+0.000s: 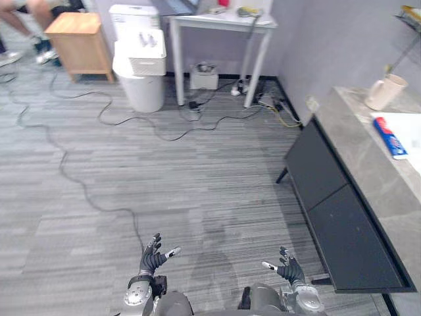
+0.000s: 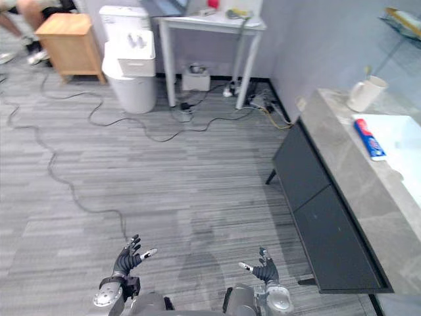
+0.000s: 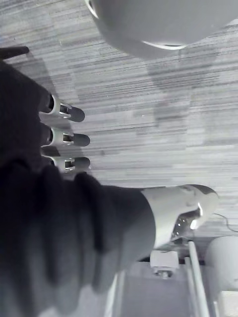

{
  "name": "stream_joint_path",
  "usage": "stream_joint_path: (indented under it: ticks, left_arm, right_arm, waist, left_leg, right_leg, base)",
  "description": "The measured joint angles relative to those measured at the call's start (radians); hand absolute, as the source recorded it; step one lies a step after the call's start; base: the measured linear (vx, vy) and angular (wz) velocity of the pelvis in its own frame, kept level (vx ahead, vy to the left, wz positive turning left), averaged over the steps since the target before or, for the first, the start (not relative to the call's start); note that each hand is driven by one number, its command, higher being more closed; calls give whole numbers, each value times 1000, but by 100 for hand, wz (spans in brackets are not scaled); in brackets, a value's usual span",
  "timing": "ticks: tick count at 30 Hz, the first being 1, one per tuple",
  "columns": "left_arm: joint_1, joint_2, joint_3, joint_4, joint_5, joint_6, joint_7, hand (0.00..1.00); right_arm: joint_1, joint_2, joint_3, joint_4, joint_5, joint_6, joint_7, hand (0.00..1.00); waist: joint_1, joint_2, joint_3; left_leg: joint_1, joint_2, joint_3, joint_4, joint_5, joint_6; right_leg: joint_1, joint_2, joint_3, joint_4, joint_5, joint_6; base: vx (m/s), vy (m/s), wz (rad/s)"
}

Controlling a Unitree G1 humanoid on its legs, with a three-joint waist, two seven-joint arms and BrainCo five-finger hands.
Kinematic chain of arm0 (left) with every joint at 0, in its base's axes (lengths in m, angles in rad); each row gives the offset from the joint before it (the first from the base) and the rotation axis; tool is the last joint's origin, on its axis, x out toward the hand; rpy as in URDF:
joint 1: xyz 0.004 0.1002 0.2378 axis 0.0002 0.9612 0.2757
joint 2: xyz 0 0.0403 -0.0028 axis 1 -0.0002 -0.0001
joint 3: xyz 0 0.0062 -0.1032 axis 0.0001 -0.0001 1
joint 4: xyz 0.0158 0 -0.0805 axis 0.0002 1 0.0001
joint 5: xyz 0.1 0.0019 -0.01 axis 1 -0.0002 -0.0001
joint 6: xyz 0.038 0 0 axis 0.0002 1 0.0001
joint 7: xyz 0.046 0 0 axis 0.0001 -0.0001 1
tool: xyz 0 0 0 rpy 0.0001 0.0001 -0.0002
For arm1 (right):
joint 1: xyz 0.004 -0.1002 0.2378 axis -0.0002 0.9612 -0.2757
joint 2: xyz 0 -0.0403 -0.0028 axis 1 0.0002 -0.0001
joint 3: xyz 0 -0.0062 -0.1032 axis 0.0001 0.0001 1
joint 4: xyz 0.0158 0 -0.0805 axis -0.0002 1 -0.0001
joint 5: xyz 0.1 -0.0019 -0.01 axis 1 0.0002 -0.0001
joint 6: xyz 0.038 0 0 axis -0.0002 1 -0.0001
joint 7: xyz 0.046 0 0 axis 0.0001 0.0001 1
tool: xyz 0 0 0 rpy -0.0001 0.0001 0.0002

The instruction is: Organize washtable

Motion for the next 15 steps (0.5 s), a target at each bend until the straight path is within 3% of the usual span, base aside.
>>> stream_joint_path:
  ticks: [1, 3, 5, 8, 10, 12, 15]
  left_arm:
    - [-2, -4, 0, 17, 0, 0, 0, 0]
    - [-3, -10, 1, 32, 0, -1, -1, 0]
    - [-23, -13, 2, 43, 1, -1, -1, 0]
    - [-36, -15, 8, 44, 2, -2, 0, 0]
    - [-16, -25, 9, 42, 2, -2, -1, 0]
    - [5, -40, 15, 41, 1, -2, -2, 0]
    - [8, -54, 16, 41, 1, -1, -2, 0]
  right_arm:
    - [0, -12, 3, 20, 0, 0, 0, 0]
    - [-10, -51, 2, 46, 0, 0, 0, 0]
    - [-20, -74, -13, 56, 0, 0, 0, 0]
    - [-12, -75, -14, 55, 0, 0, 1, 0]
    - [6, -74, -5, 38, 2, -1, 0, 0]
    - [13, -72, -7, 16, 4, -1, -2, 0]
    - [9, -66, -13, 19, 7, -3, -2, 0]
  waist:
    - [-8, 5, -2]
    - [-8, 49, 3]
    - [-25, 81, 3]
    - [-37, 85, 4]
    - [-30, 86, 4]
    - [-16, 84, 2]
    - [4, 71, 7]
  left_leg:
    - [13, -3, -24, -11, 4, -8]
    - [52, 7, -92, -97, 37, -61]
    - [90, 7, -107, -163, 59, -91]
    - [68, 57, -157, -26, 90, -126]
    - [-31, 131, -244, 299, 200, -84]
    - [-113, 146, -291, 463, 163, -68]
    - [-232, 72, -335, 409, 109, -21]
  right_leg:
    - [25, 16, -8, -16, 14, -48]
    - [46, 64, -7, -46, 8, -75]
    - [50, 89, -11, -47, -14, -82]
    - [113, 133, -12, -92, -39, -86]
    - [221, 198, 33, -172, -44, -93]
    - [268, 225, 81, -203, -55, -121]
    - [308, 226, 166, -237, -52, -126]
  base:
    - [294, -182, -27]
    - [235, -148, -39]
    - [265, -161, -14]
    - [215, -149, -12]
    - [162, -104, -49]
    - [158, -25, -72]
    - [185, 40, -83]
